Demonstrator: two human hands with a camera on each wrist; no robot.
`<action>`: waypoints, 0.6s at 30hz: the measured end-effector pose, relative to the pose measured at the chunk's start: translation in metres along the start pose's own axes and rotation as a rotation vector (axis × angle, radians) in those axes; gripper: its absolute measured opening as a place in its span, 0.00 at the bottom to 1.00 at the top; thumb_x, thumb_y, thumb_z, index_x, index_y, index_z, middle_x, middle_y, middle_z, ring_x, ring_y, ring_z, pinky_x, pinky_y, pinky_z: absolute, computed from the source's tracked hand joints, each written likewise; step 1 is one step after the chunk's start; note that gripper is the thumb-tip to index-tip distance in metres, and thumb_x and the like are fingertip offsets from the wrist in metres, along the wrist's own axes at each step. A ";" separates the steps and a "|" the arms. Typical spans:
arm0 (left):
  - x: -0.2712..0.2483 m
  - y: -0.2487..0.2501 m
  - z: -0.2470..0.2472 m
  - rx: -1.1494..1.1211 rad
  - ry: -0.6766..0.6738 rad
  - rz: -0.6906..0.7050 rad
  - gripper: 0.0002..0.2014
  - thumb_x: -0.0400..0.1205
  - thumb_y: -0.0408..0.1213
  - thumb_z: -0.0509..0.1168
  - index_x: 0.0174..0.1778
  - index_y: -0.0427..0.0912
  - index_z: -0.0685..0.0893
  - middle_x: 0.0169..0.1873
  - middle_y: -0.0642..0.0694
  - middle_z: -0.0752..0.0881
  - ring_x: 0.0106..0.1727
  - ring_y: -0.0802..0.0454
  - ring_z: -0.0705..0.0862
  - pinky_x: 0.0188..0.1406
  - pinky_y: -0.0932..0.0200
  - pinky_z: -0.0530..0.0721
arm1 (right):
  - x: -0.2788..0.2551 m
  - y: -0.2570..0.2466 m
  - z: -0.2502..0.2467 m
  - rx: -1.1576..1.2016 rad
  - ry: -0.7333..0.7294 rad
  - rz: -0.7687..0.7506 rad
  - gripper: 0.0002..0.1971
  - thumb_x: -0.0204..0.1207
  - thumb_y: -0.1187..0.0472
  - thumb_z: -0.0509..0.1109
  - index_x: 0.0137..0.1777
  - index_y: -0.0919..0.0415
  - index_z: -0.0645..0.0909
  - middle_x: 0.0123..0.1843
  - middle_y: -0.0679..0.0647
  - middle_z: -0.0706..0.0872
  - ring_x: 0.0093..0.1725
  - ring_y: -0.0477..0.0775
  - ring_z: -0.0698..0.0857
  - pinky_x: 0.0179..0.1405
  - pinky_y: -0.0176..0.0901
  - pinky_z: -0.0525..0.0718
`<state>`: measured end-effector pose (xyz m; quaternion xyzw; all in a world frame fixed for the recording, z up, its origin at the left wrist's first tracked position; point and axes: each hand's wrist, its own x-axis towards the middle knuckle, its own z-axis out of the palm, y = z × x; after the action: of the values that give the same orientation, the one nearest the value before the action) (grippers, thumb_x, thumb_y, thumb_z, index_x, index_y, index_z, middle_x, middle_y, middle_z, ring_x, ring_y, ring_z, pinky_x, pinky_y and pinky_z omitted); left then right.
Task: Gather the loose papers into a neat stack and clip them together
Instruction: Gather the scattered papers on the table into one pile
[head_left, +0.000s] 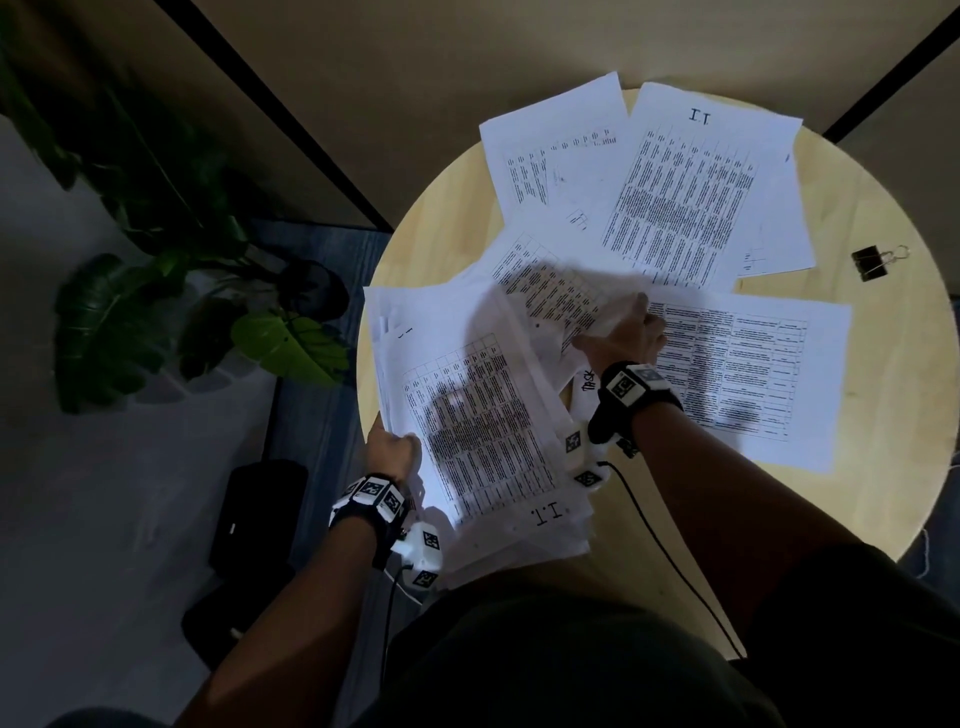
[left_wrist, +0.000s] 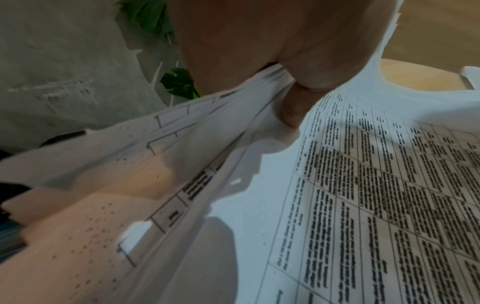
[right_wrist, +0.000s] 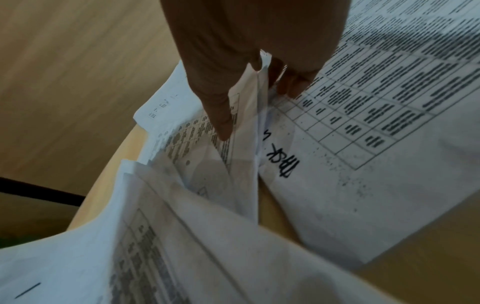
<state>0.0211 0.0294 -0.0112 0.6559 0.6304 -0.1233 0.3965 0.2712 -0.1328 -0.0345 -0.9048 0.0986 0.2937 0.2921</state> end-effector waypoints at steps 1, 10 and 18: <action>-0.001 0.001 -0.001 -0.015 0.003 -0.013 0.32 0.79 0.26 0.59 0.81 0.35 0.59 0.40 0.31 0.86 0.41 0.37 0.85 0.57 0.38 0.84 | 0.004 0.002 0.000 0.033 -0.025 -0.018 0.56 0.60 0.56 0.84 0.82 0.57 0.51 0.78 0.65 0.65 0.77 0.69 0.64 0.73 0.64 0.71; -0.005 0.005 -0.002 -0.033 -0.002 -0.016 0.33 0.80 0.25 0.58 0.83 0.36 0.55 0.58 0.27 0.85 0.53 0.32 0.85 0.58 0.48 0.83 | -0.011 -0.002 0.005 0.636 -0.398 0.142 0.23 0.65 0.65 0.81 0.60 0.66 0.80 0.57 0.65 0.88 0.55 0.70 0.87 0.53 0.68 0.87; -0.009 0.019 -0.005 -0.229 -0.025 0.024 0.21 0.80 0.27 0.67 0.70 0.30 0.75 0.62 0.34 0.84 0.63 0.37 0.82 0.65 0.51 0.78 | -0.013 -0.006 -0.027 0.442 -0.172 -0.141 0.07 0.69 0.62 0.75 0.41 0.67 0.85 0.38 0.62 0.89 0.37 0.58 0.87 0.37 0.56 0.89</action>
<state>0.0354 0.0286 0.0047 0.6125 0.6274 -0.0539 0.4778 0.2757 -0.1435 -0.0065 -0.7952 0.0719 0.3199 0.5100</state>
